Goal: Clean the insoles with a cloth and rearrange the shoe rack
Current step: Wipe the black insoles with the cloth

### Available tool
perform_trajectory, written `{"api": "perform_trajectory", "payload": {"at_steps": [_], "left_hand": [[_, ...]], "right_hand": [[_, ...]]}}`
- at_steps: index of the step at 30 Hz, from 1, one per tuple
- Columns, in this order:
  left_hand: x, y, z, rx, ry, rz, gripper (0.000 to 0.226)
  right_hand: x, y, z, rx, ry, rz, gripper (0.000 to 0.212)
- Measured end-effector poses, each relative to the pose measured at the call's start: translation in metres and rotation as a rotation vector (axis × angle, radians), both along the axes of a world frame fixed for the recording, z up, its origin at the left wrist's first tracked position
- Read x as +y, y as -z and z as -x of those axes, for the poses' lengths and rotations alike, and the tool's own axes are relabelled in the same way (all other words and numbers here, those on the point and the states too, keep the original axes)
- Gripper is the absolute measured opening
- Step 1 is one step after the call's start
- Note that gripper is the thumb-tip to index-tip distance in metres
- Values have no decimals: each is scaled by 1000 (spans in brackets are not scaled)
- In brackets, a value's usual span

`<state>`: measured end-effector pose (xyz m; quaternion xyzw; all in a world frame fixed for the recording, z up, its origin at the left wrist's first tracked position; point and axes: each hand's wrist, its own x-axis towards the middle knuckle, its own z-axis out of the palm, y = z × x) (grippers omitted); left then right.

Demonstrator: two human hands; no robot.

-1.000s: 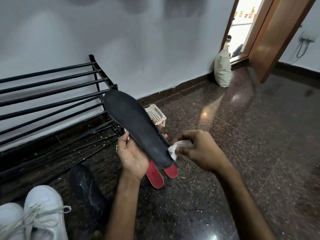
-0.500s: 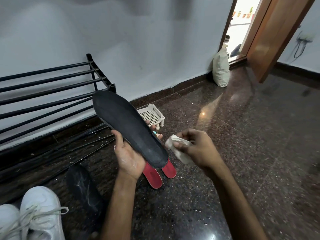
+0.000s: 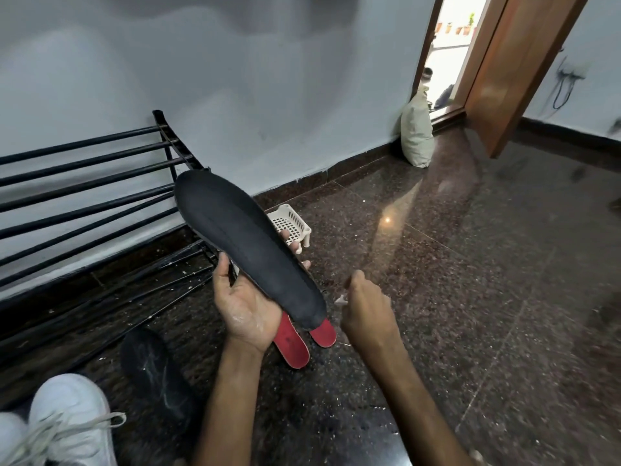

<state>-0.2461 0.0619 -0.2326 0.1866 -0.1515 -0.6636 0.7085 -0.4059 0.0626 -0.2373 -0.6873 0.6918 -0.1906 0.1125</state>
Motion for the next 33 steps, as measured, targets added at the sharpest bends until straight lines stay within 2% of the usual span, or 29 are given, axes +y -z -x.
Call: {"api": "perform_trajectory", "payload": {"at_steps": [2,3,7,8,9,12,15,19,21,23,26,28,30,33], "left_hand": [[2,-1,-2,7,2,26,63],[3,-1,-2,10,-2,32,63],[2,2,0,19,-22,2,72],[2,4,2,7,-17,-5,73],[2,7,4,1,5,-7,73],[3,10,11,15,68,-6,71],[0,12,9,73,37,12,67],[-4,18,-9,75,-47,33,63],[-5,23,-14,73,-51,38,62],[-5,26,-16,69,-25,37,61],[-3,40,-17,93,45,-32,64],[-5,57,-19,58,98,-116,68],[-7,75,-19,31,138,-196,70],[-11,97,-19,40,154,-270,71]], "right_hand": [[-3,-2,12,-8,25,24,17],[-6,-6,16,-99,38,34,17],[-12,-28,-1,-810,-72,-14,16],[-8,-27,-13,-951,-96,-32,18],[-4,-23,-26,-990,-99,-35,19],[9,-5,-53,-776,-30,14,21],[9,8,-46,-556,2,80,25],[6,35,-22,-231,9,35,21],[6,50,-7,-132,34,-21,21],[2,56,3,-212,70,-100,22],[-6,51,5,-616,40,-255,16],[-8,52,1,-825,1,-335,20],[-8,54,-1,-832,-16,-335,19],[-9,49,-1,-691,-21,-254,9]]}}
